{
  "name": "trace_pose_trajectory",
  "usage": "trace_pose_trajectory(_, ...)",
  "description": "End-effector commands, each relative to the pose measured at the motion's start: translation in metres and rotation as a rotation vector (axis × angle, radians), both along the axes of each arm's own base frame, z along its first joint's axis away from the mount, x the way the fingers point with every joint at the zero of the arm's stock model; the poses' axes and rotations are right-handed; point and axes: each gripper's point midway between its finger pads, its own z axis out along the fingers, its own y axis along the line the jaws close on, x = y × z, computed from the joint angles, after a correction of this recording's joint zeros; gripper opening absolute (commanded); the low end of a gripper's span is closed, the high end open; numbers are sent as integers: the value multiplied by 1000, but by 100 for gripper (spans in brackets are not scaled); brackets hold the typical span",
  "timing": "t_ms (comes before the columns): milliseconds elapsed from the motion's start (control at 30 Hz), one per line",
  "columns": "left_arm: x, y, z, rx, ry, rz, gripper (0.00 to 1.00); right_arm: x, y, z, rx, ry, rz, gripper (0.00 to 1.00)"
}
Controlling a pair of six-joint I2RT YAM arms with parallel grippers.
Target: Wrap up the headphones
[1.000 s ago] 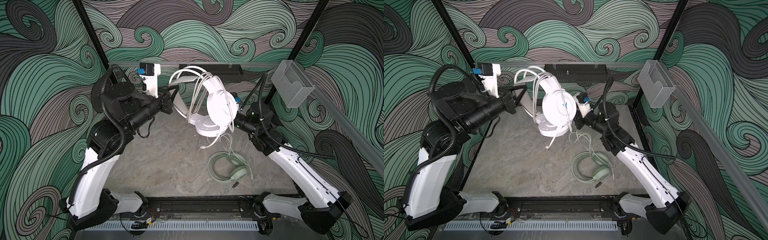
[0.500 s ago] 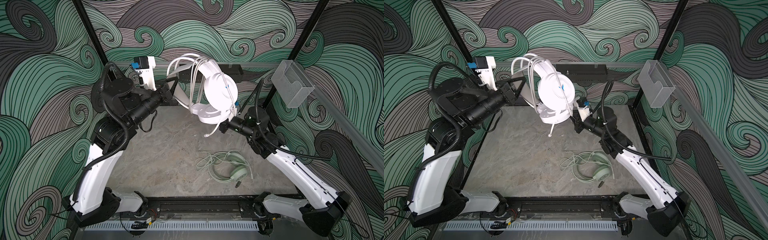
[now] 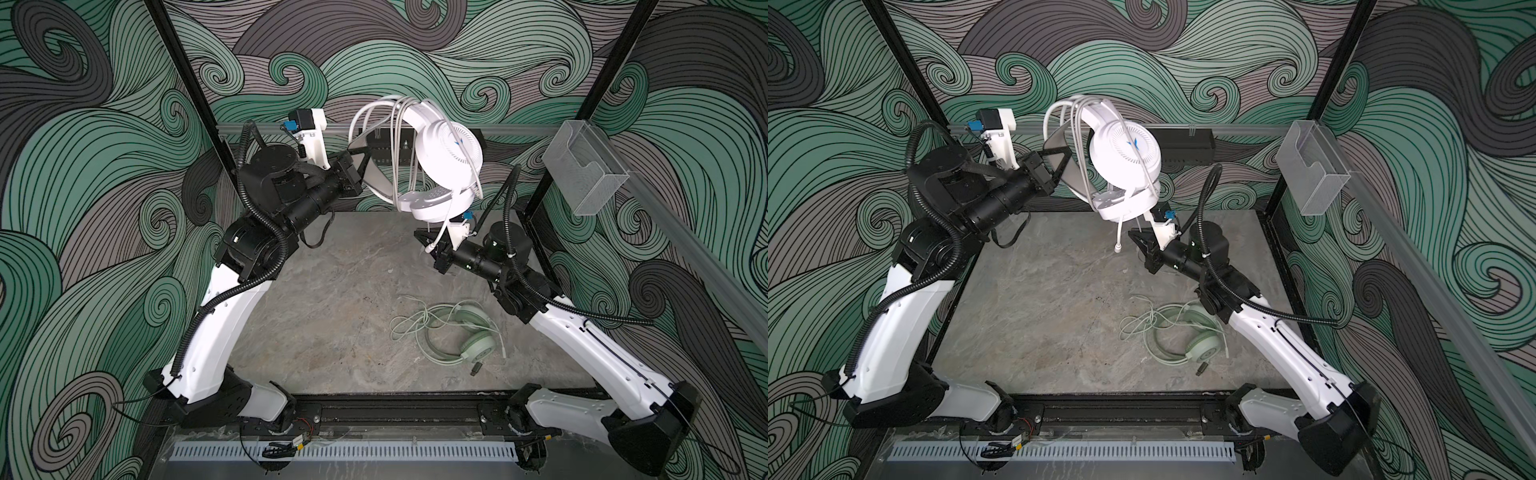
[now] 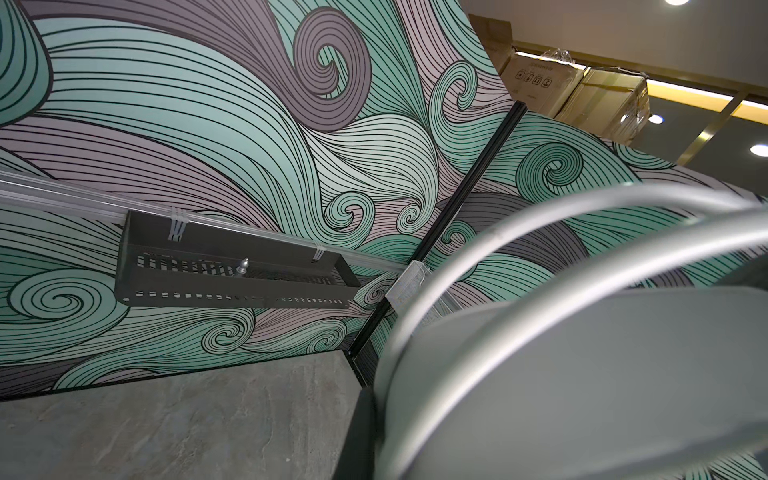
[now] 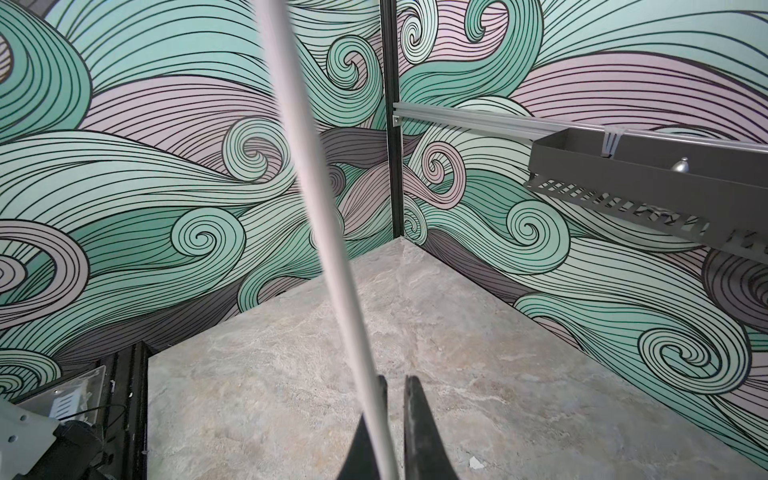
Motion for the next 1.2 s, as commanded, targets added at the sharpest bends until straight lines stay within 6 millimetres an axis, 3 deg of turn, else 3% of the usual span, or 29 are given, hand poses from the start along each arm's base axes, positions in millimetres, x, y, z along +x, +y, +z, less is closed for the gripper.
trace_pose_trajectory(0,-18,14,64,-249,-131,-40,0,1,4,-17,-17,47,1,5)
trace_pose_trajectory(67,-4,4,55,-236,-106,-51,0,1,4,-16,-13,43,2,6)
trace_pose_trajectory(300,-3,-7,44,-179,-102,-86,0,-3,10,-12,6,26,37,9)
trace_pose_trajectory(600,3,-1,27,-97,-68,-7,0,-10,19,-20,14,45,84,15)
trace_pose_trajectory(1167,1,-1,23,-71,-53,-4,0,-4,33,-40,7,69,103,27)
